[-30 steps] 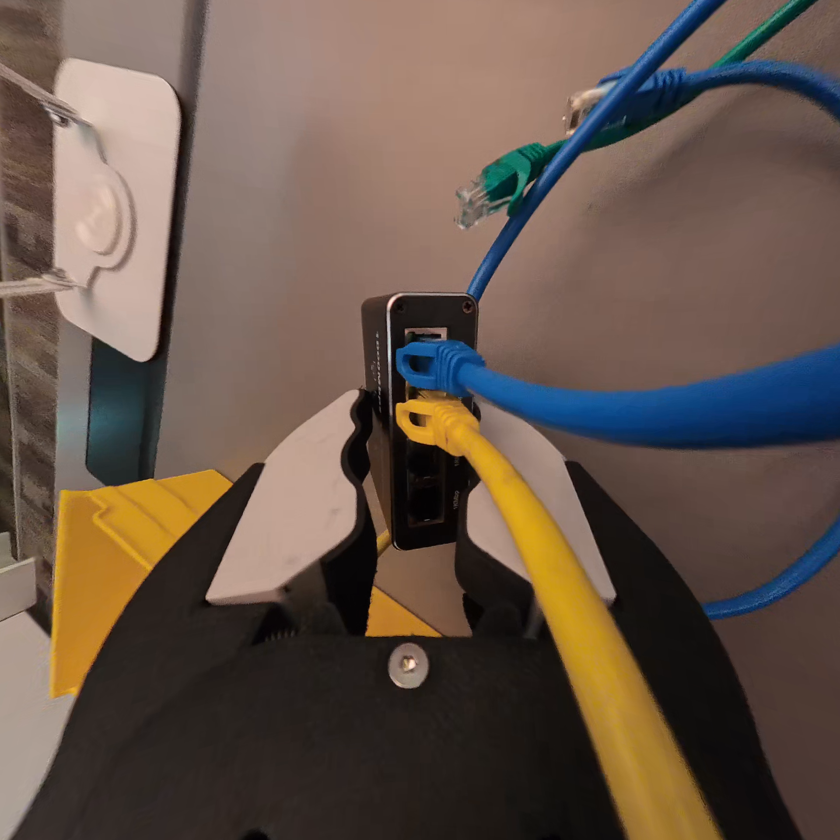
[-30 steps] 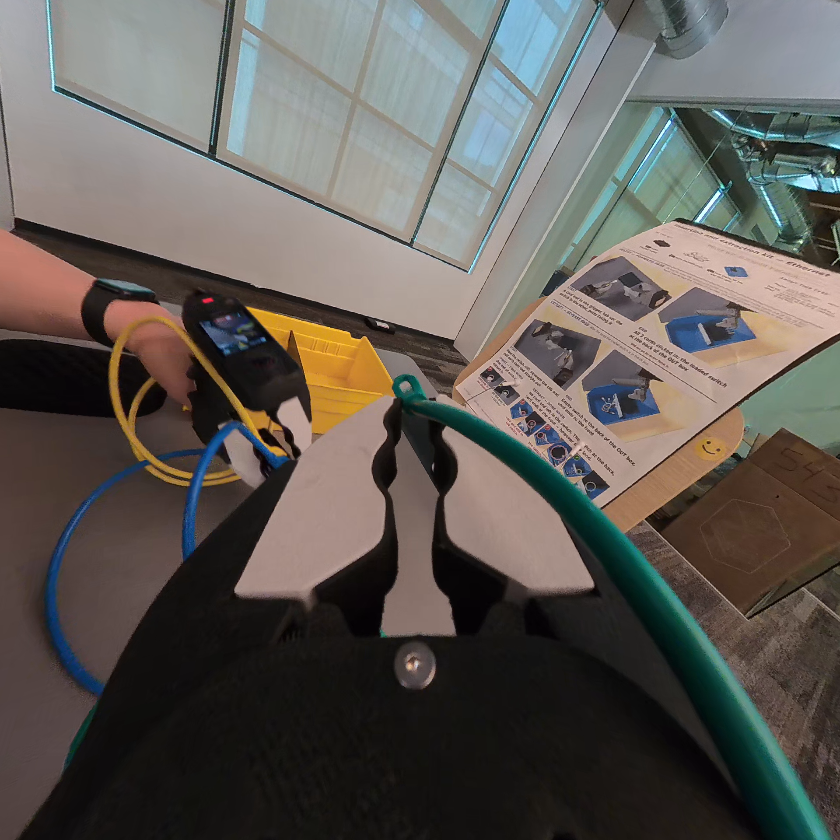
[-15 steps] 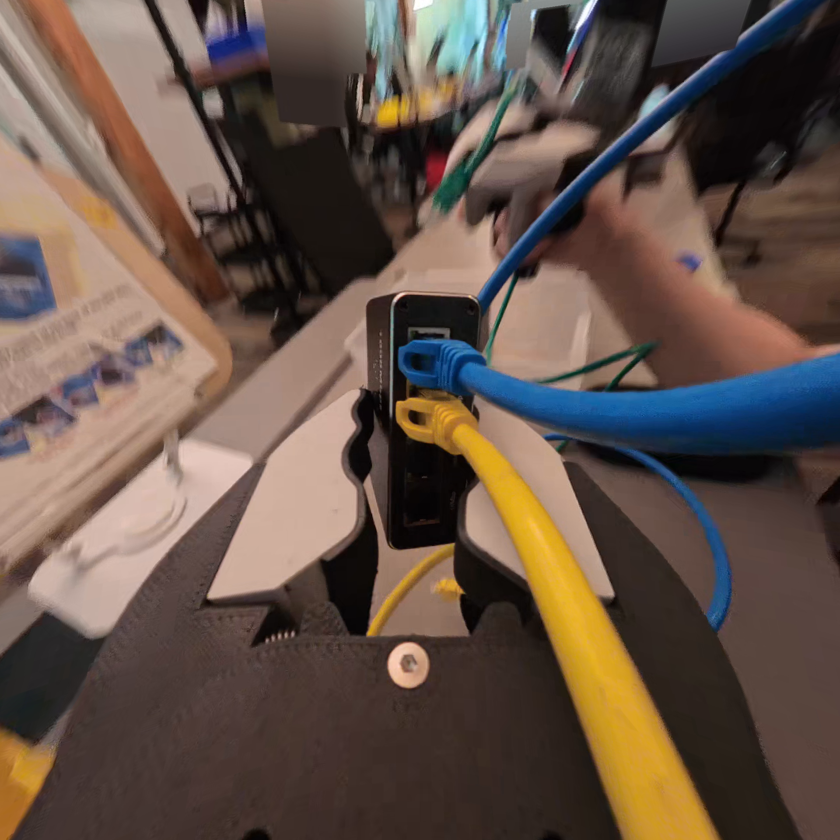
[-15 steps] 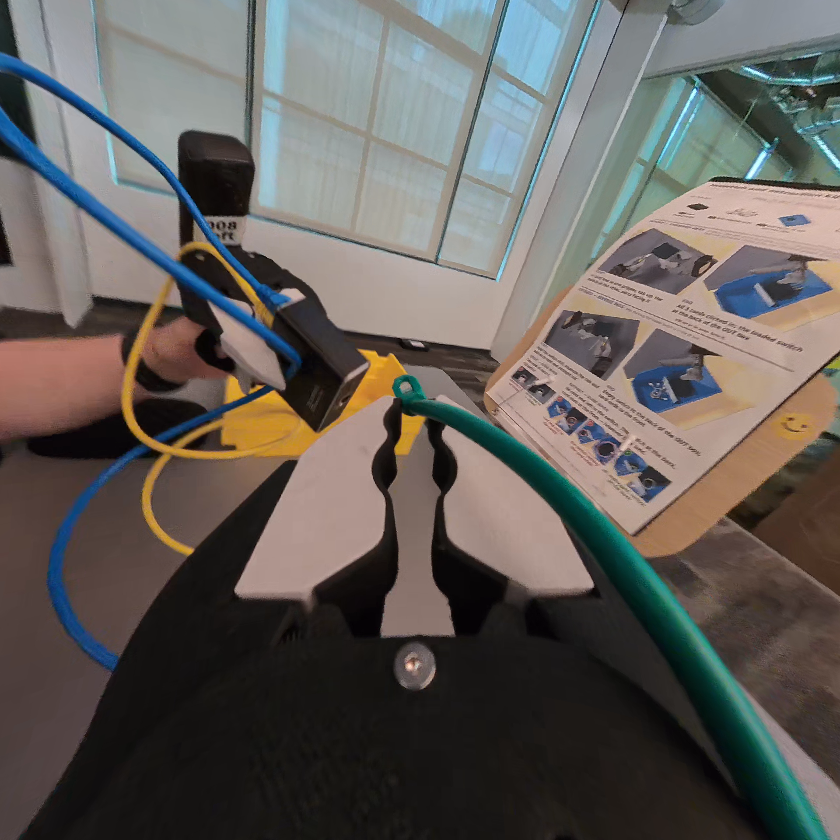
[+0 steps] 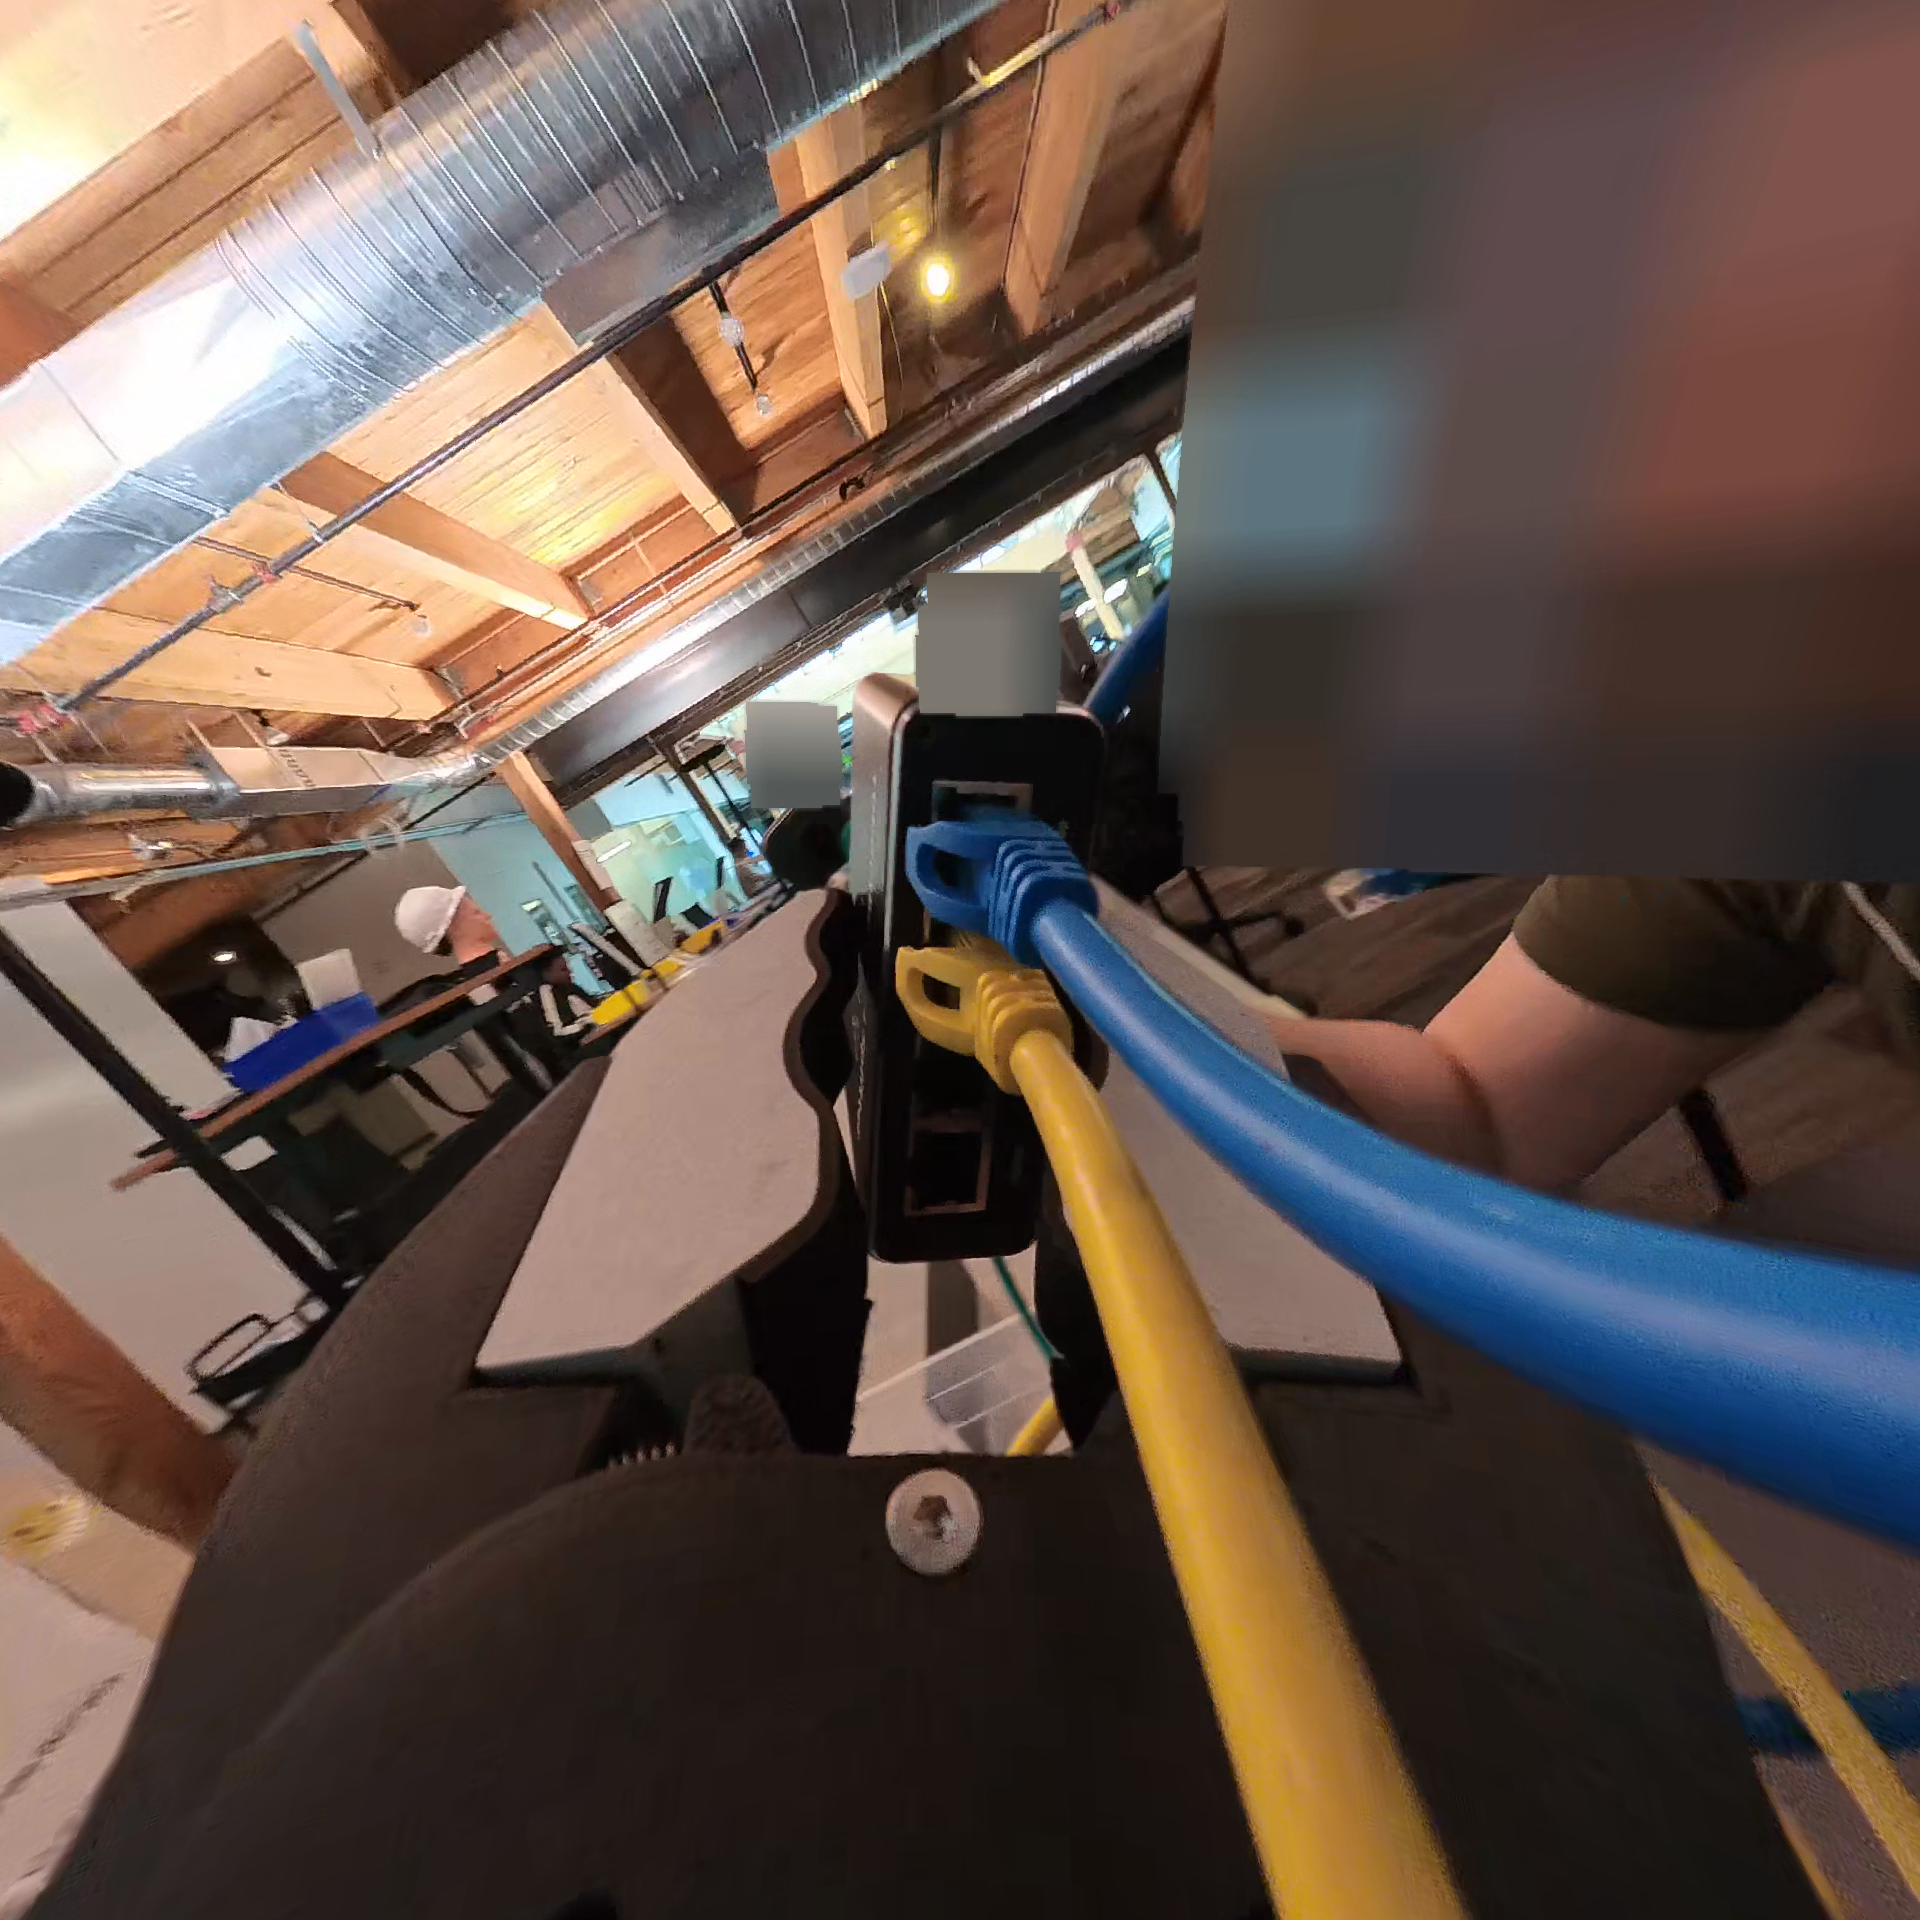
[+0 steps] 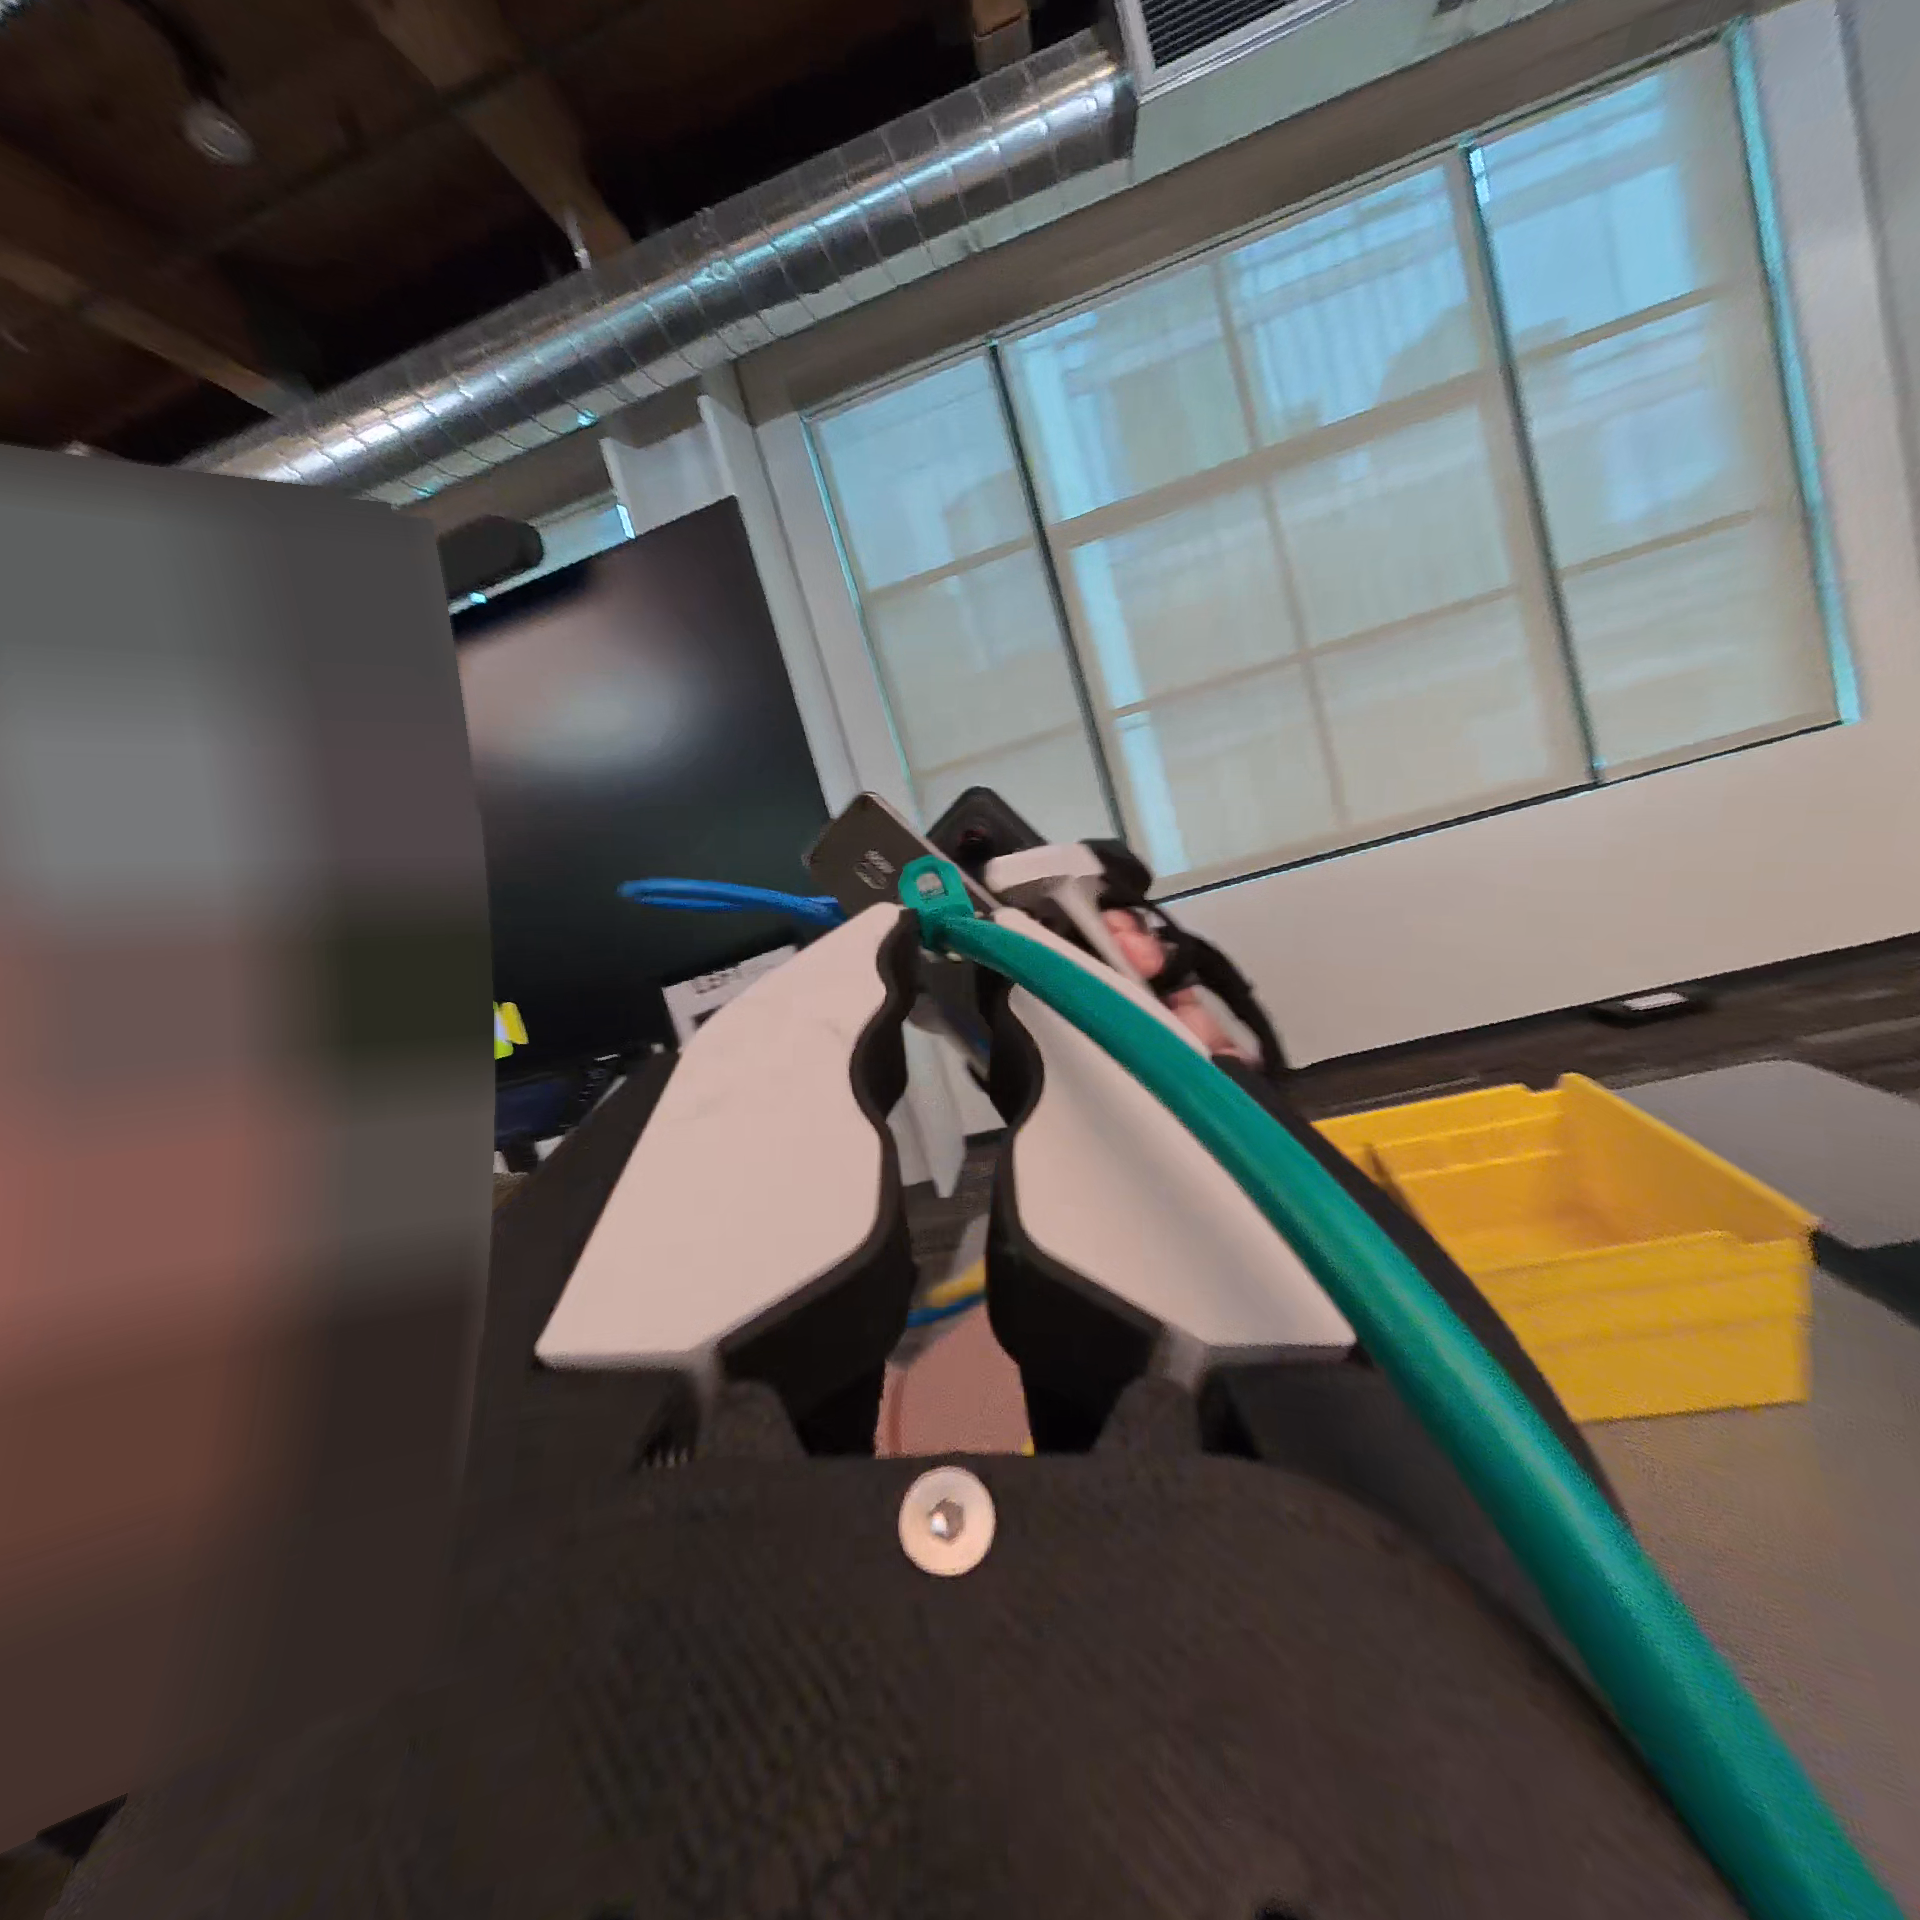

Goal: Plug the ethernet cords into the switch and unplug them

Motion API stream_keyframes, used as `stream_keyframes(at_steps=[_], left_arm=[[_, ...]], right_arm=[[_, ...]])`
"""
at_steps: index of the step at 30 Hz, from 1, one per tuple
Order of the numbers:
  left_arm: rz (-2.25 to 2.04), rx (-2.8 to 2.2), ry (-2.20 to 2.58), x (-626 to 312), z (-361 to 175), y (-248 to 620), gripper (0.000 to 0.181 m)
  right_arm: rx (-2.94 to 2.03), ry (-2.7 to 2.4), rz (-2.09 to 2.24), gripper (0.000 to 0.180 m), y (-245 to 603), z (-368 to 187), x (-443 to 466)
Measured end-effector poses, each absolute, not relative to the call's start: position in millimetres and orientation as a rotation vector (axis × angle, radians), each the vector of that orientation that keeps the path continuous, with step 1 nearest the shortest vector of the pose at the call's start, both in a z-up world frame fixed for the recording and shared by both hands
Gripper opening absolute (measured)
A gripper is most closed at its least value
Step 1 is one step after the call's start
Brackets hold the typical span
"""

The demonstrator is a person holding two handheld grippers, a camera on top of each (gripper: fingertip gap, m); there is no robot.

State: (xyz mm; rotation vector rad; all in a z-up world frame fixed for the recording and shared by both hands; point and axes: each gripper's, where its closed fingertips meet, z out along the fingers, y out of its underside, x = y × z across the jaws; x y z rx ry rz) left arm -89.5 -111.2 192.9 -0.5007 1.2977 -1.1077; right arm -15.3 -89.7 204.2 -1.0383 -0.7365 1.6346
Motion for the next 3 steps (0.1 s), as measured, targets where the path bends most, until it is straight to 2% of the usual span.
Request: stream_keyframes(at_steps=[3], left_arm=[[-1.025,-0.461,1.340,-93.3,190.2,-114.5,0.038]], right_arm=[[-1.042,-0.772,1.717,0.010,-105.1,204.3,-29.5]])
